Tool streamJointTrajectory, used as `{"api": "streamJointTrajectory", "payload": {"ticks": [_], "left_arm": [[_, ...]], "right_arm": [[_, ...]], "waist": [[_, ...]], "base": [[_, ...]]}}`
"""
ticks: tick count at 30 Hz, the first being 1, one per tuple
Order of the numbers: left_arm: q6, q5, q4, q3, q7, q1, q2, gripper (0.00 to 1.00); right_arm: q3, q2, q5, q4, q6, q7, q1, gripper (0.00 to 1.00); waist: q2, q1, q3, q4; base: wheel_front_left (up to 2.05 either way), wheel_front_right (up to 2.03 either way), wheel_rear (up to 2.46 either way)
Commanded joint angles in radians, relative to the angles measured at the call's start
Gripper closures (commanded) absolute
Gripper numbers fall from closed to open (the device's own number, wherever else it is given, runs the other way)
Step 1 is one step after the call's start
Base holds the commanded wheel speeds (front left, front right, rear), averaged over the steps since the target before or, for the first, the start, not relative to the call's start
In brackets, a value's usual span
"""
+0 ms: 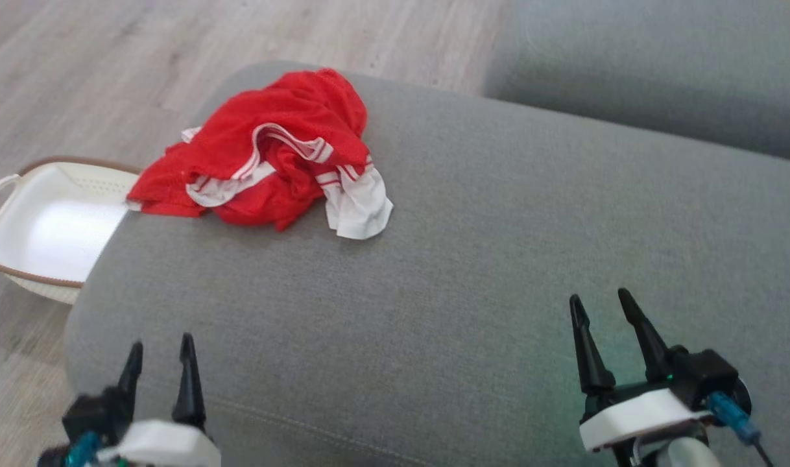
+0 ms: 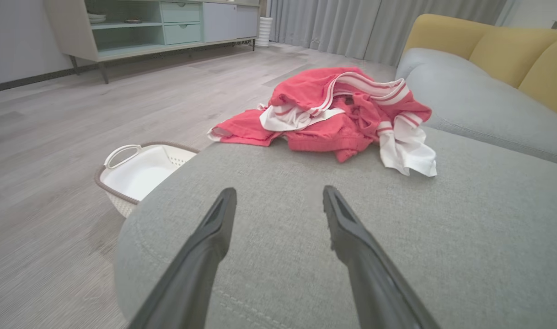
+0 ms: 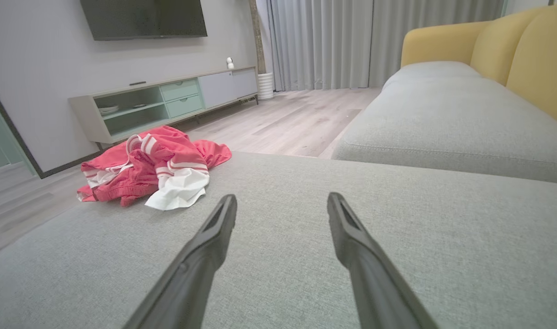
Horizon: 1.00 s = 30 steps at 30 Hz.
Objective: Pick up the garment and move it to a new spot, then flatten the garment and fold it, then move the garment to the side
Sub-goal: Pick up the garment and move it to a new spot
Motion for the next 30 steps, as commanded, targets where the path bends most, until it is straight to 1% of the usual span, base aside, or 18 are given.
{"api": "streamJointTrajectory", "payload": {"ticks": [1,3,6,9,12,15,18,19,21,24,27,28,30], "left_arm": [[-0.005,-0.010,-0.038,0.035,-0.010,-0.090,0.014,0.00],[-0.009,-0.020,-0.042,0.046,0.003,-0.137,0.031,0.00],[-0.010,-0.035,-0.050,0.067,0.050,-0.233,0.064,0.00],[-0.010,-0.053,-0.031,0.089,0.124,-0.362,0.108,0.00],[-0.013,-0.058,0.017,0.101,0.206,-0.518,0.162,0.00],[-0.021,-0.060,0.111,0.099,0.270,-0.674,0.209,0.00],[-0.029,-0.061,0.239,0.091,0.332,-0.804,0.242,0.00],[-0.029,-0.061,0.239,0.091,0.332,-0.804,0.242,0.00],[-0.034,-0.065,0.326,0.087,0.368,-0.879,0.258,0.00],[-0.054,-0.074,0.442,0.073,0.405,-0.967,0.268,0.00],[-0.075,-0.062,0.538,0.037,0.442,-1.026,0.280,0.00],[-0.086,-0.051,0.595,0.014,0.460,-1.055,0.289,0.00],[-0.094,-0.045,0.644,-0.003,0.468,-1.079,0.296,0.00]], "right_arm": [[0.021,-0.006,-0.004,-0.030,0.008,-0.011,-0.056,0.00],[0.018,-0.006,-0.014,-0.033,0.008,-0.011,-0.066,0.00],[0.014,-0.007,-0.034,-0.042,0.008,-0.011,-0.088,0.00],[0.018,-0.021,-0.049,-0.055,0.008,-0.011,-0.121,0.00],[0.033,-0.047,-0.061,-0.067,0.008,-0.011,-0.155,0.00],[0.043,-0.073,-0.065,-0.077,0.008,-0.011,-0.176,0.00],[0.048,-0.096,-0.067,-0.085,0.008,-0.011,-0.182,0.00],[0.048,-0.096,-0.067,-0.085,0.008,-0.011,-0.182,0.00],[0.053,-0.110,-0.068,-0.092,0.008,-0.011,-0.186,0.00],[0.060,-0.127,-0.067,-0.104,0.008,-0.011,-0.191,0.00],[0.061,-0.140,-0.066,-0.115,0.008,-0.011,-0.191,0.00],[0.063,-0.147,-0.064,-0.122,0.008,-0.011,-0.192,0.00],[0.064,-0.151,-0.062,-0.127,0.008,-0.011,-0.192,0.00]], "waist": [[0.0000,0.0000,0.031,-0.025],[0.0000,0.0000,0.063,-0.042],[0.0000,0.0000,0.129,-0.063],[0.0000,0.0000,0.211,-0.079],[0.0000,0.0000,0.298,-0.090],[0.0000,0.0000,0.359,-0.096],[0.0000,0.0000,0.401,-0.103],[0.0000,0.0000,0.401,-0.103],[0.0000,0.0000,0.425,-0.109],[0.0000,0.0000,0.450,-0.118],[0.0000,0.0000,0.466,-0.127],[0.0000,0.0000,0.474,-0.134],[0.0000,0.0000,0.478,-0.139]], "base": [[0.00,0.00,0.00],[0.00,0.00,0.00],[0.00,0.00,0.00],[0.00,0.00,0.00],[0.00,0.00,0.00],[0.00,0.00,0.00],[0.00,0.00,0.00],[0.00,0.00,0.00],[0.00,0.00,0.00],[0.00,0.00,0.00],[0.00,0.00,0.00],[0.00,0.00,0.00],[0.00,0.00,0.00]]}}
